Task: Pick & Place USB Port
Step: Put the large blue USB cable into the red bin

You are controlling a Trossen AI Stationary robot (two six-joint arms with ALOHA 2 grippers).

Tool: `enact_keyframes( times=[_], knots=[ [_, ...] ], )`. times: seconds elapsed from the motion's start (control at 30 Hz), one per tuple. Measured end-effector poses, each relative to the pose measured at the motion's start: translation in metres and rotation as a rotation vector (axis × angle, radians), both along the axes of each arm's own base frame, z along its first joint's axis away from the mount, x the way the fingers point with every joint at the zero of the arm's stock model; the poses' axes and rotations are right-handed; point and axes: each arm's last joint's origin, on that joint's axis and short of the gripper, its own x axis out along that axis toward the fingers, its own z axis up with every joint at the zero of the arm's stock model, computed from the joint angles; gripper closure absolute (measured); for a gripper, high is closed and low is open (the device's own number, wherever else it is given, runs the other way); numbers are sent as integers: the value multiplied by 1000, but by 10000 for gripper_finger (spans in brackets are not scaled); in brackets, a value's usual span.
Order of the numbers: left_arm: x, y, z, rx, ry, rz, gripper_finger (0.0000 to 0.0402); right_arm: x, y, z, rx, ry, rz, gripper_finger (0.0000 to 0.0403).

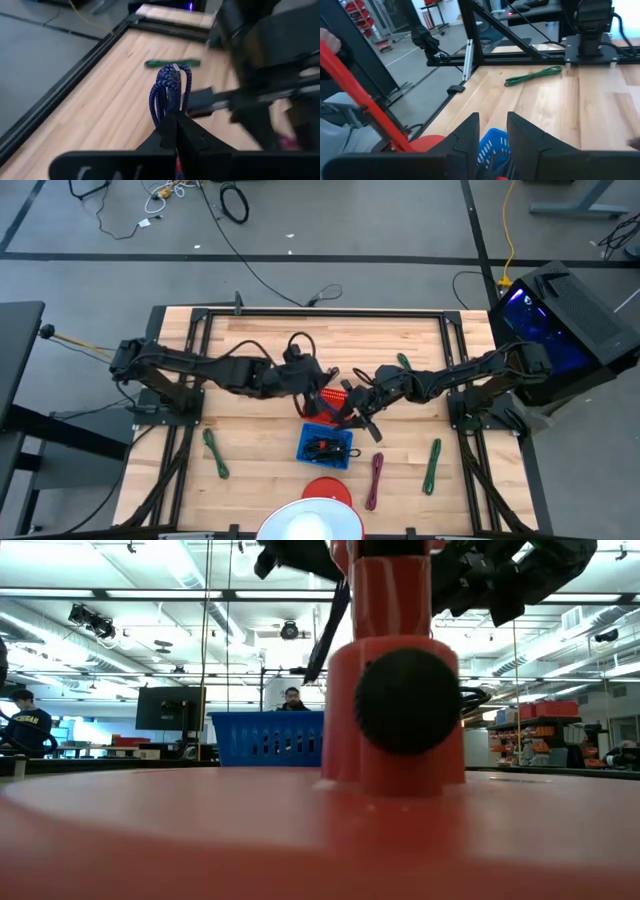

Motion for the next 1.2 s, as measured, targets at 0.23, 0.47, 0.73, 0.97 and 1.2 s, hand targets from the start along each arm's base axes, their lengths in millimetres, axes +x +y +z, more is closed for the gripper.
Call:
enact_keyframes(
  times=[0.23,0.47,0.73,0.97,1.2],
  knots=[
    [8,-16,-5,-44,-103,54,401,-6,1,7,9,6,39,301],
    [18,-40,-19,-4,-144,104,401,-21,0,25,-20,-4,44,301],
    [22,-76,-40,27,-218,238,401,-43,-1,36,-99,70,2,301],
    [15,-85,-79,-21,-348,369,401,-59,2,40,-180,134,-91,301],
    [-2,-76,-108,-105,-595,372,401,-63,14,41,-195,140,-99,301]
  ],
)
